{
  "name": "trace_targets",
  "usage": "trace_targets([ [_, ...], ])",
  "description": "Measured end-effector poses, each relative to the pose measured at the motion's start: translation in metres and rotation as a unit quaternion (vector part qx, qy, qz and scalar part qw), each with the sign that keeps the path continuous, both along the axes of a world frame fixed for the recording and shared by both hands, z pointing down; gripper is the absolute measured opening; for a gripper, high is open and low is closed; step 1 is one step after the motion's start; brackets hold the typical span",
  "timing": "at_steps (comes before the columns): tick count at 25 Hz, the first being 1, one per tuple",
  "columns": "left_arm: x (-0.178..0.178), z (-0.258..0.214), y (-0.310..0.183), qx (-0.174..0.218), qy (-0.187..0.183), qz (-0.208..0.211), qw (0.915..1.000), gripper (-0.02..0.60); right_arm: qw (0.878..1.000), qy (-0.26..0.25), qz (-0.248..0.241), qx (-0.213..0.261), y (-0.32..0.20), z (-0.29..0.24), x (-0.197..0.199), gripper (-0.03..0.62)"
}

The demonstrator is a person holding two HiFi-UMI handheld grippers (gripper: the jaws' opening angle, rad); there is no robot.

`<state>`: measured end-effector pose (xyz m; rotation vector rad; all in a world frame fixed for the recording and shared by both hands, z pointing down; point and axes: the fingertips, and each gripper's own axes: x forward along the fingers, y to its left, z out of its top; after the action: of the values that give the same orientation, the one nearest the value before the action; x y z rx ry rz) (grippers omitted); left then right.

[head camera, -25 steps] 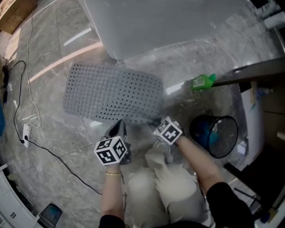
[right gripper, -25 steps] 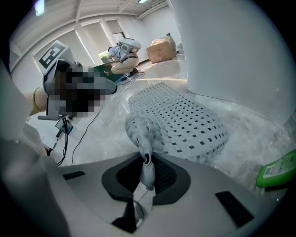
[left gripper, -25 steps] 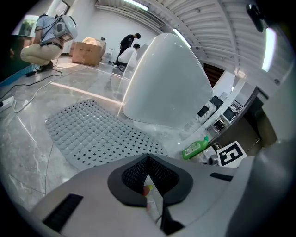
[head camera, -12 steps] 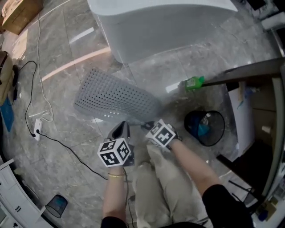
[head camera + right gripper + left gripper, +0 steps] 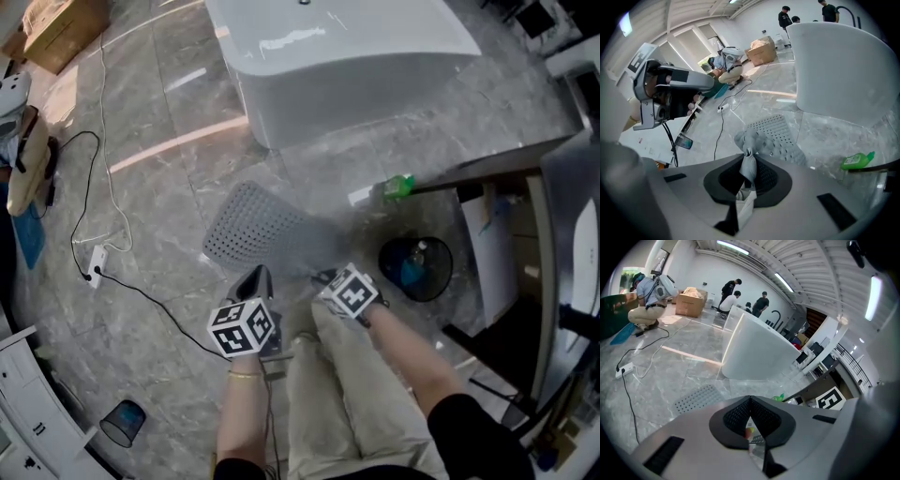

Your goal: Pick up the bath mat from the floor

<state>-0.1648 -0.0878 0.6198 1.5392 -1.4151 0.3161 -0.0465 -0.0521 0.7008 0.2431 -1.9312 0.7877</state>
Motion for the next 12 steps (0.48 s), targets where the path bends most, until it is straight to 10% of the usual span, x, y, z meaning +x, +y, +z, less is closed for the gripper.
trace_targets([
  [12,0.02,-0.118,0.028,-0.014,0.006,0.011,0.9998,0.0,0.997,-0.009,0.076,-0.001,-0.001,-0.129,0.024,0.029],
])
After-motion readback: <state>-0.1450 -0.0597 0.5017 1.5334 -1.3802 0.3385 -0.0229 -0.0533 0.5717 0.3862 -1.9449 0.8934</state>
